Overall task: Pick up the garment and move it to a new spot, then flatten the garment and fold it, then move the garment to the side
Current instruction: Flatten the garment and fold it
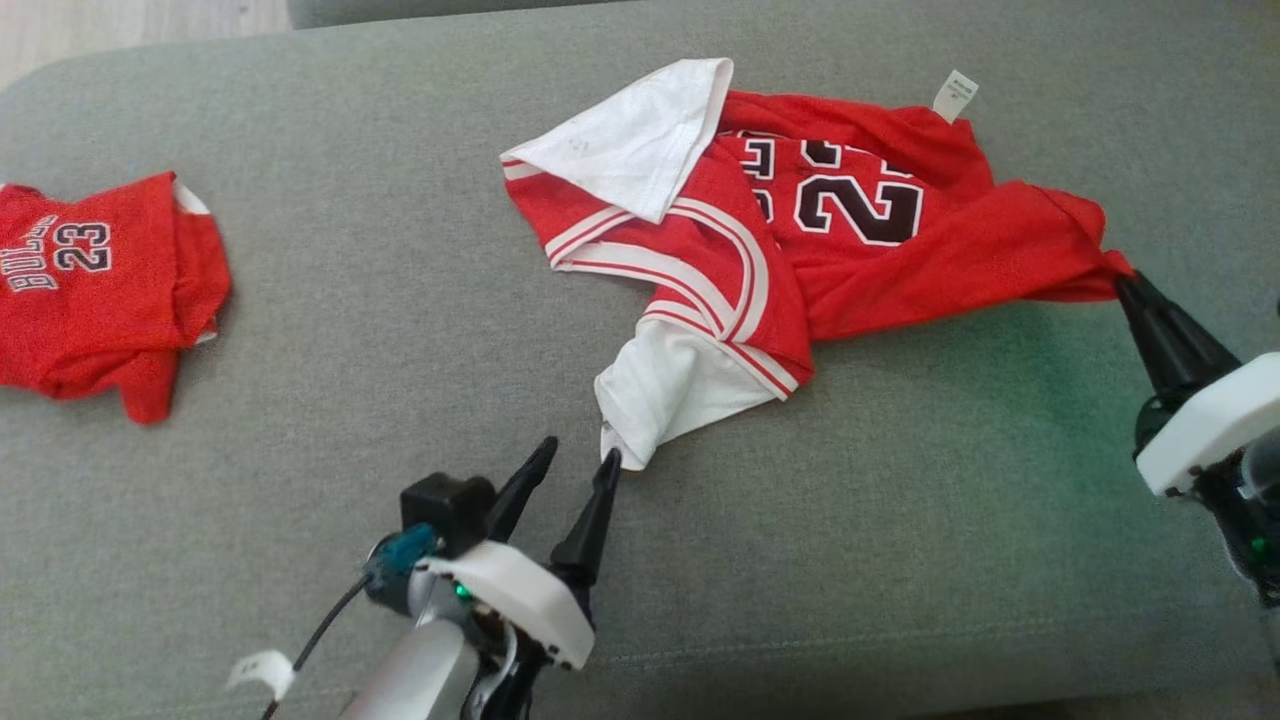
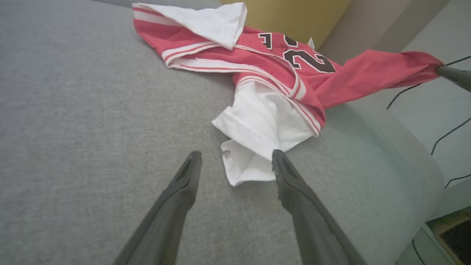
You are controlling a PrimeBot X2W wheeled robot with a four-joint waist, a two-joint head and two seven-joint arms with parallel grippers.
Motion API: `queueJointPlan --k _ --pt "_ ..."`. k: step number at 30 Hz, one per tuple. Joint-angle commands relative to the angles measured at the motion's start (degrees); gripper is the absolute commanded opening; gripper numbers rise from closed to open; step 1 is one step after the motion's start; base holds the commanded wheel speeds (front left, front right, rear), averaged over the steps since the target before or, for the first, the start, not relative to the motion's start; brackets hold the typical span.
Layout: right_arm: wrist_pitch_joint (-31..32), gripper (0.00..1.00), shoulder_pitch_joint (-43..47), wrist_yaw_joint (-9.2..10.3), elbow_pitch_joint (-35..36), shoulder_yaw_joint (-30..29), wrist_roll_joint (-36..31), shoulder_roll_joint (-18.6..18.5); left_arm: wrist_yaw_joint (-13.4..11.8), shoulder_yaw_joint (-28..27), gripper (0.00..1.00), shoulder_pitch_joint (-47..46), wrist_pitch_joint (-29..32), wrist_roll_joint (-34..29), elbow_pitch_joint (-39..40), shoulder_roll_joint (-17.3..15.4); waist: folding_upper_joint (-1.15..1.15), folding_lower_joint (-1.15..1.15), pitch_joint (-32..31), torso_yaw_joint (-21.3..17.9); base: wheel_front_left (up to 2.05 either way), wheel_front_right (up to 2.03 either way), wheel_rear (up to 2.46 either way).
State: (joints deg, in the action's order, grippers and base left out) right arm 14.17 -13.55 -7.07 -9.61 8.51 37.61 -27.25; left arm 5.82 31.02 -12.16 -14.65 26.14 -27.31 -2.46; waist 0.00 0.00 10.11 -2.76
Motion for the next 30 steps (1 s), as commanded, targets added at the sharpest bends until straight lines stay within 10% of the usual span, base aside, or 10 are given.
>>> queueJointPlan --k 1,18,19,20,21,30 --pt "0.4 0.00 -0.9 -0.42 2.2 -0.2 -0.9 -0.9 0.4 -0.5 1.00 -3.9 -0.3 0.8 1.2 -0.4 0.00 0.00 0.4 -0.4 0.00 0.00 0.00" --pt "0.1 0.00 -2.9 -0.42 1.8 0.9 -3.1 0.6 -2.8 7.8 1.00 -10.6 -0.3 5.1 -8.0 -0.4 0.00 0.00 1.7 -3.0 0.00 0.00 0.00" --pt "0.0 0.00 -3.0 -0.42 1.8 0.9 -3.0 0.5 -2.6 8.1 0.88 -10.8 -0.3 5.6 -8.3 -0.4 0.00 0.00 1.7 -3.0 0.00 0.00 0.00" --pt "-0.1 0.00 -3.0 -0.42 1.7 0.8 -3.0 0.5 -2.5 8.4 0.25 -11.0 -0.3 6.1 -8.4 -0.4 0.00 0.00 1.7 -3.0 0.00 0.00 0.00" --pt "-0.2 0.00 -3.1 -0.42 1.6 0.8 -2.9 0.5 -2.4 8.6 0.00 -11.3 -0.3 6.5 -8.5 -0.4 0.00 0.00 1.7 -2.9 0.00 0.00 0.00" --pt "-2.5 0.00 -3.9 -0.42 0.4 0.5 -4.2 0.1 -3.1 1.1 0.00 -11.1 -0.3 4.8 -2.2 -0.4 0.00 0.00 0.6 -0.8 0.00 0.00 0.00"
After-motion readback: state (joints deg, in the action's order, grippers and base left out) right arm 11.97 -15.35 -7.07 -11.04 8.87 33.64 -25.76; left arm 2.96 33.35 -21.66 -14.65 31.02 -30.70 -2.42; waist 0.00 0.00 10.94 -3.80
